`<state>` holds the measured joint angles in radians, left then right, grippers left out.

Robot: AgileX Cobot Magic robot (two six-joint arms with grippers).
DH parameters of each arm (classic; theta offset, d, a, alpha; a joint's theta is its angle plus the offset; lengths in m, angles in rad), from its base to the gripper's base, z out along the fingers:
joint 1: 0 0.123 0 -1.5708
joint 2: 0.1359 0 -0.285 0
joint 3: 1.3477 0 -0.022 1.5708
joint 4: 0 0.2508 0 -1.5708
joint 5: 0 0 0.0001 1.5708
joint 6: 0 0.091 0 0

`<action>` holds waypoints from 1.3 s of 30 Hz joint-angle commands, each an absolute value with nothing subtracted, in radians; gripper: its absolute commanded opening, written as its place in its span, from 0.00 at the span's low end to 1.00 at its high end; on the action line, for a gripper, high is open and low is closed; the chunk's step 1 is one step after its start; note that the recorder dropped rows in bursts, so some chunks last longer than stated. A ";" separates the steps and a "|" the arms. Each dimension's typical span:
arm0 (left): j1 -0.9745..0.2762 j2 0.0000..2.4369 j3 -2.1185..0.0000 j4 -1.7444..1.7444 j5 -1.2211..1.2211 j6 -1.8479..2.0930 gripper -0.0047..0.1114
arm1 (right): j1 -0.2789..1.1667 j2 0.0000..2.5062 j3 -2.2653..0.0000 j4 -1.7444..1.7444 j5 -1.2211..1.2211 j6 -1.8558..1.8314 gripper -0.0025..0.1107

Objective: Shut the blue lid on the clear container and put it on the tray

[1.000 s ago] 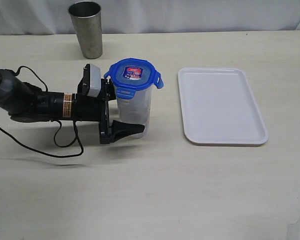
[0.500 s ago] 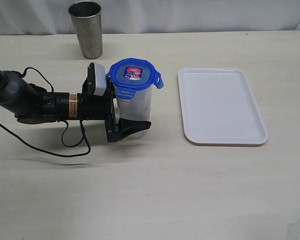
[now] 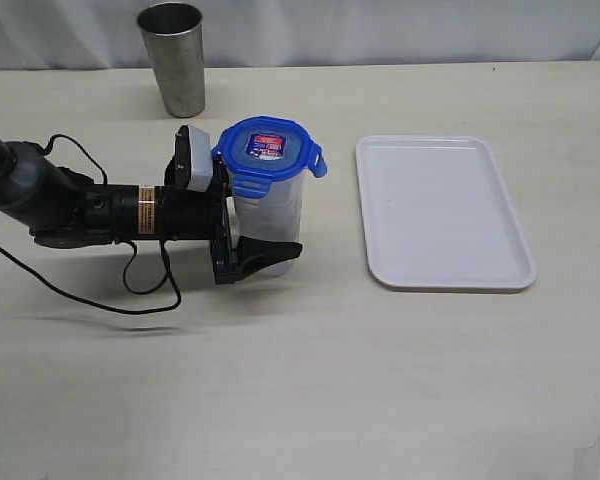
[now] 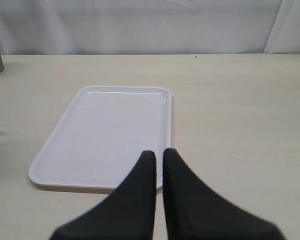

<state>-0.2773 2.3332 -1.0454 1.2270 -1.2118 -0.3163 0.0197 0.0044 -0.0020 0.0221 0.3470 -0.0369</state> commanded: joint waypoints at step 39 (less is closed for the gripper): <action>-0.280 2.333 -1.053 1.216 -1.221 -0.318 0.04 | 0.014 0.000 0.000 0.008 0.237 -0.036 0.07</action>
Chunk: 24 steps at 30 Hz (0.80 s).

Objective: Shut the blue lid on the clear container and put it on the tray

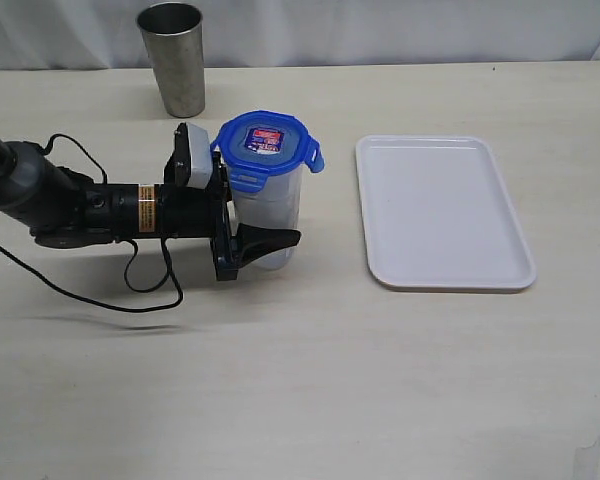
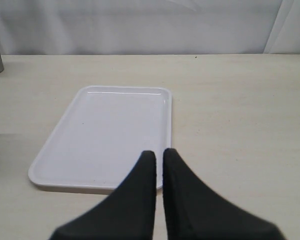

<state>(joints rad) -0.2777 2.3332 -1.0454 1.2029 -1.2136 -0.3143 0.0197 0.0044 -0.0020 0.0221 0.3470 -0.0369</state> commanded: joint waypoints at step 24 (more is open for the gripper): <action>-0.280 2.333 -1.053 1.217 -1.221 -0.318 0.04 | 0.014 0.163 -0.304 0.090 -0.249 0.140 0.07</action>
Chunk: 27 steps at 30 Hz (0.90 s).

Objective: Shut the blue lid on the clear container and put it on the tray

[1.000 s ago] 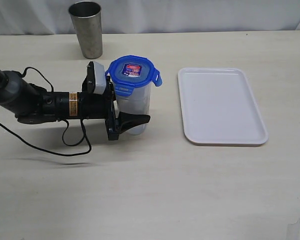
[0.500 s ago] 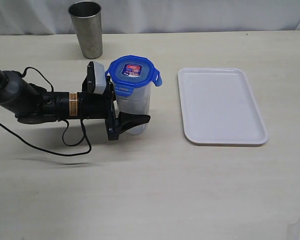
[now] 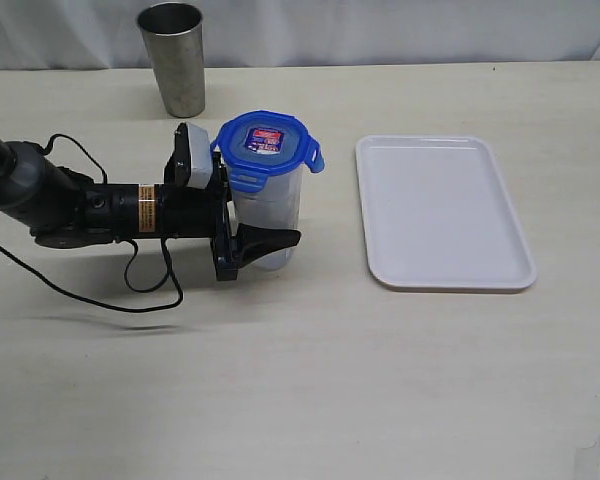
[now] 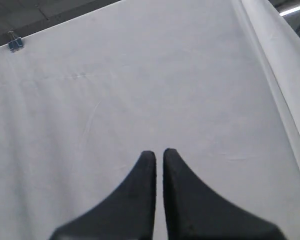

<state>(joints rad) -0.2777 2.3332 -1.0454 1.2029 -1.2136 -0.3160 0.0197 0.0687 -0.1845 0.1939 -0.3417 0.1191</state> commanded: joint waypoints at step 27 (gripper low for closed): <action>-0.280 2.333 -1.053 1.217 -1.221 -0.322 0.04 | -0.137 1.659 -1.637 -0.891 0.987 0.411 0.23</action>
<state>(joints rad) -0.2777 2.3332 -1.0454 1.2069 -1.2136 -0.3180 -0.1126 1.6167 -1.5823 -0.9682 0.8872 0.3990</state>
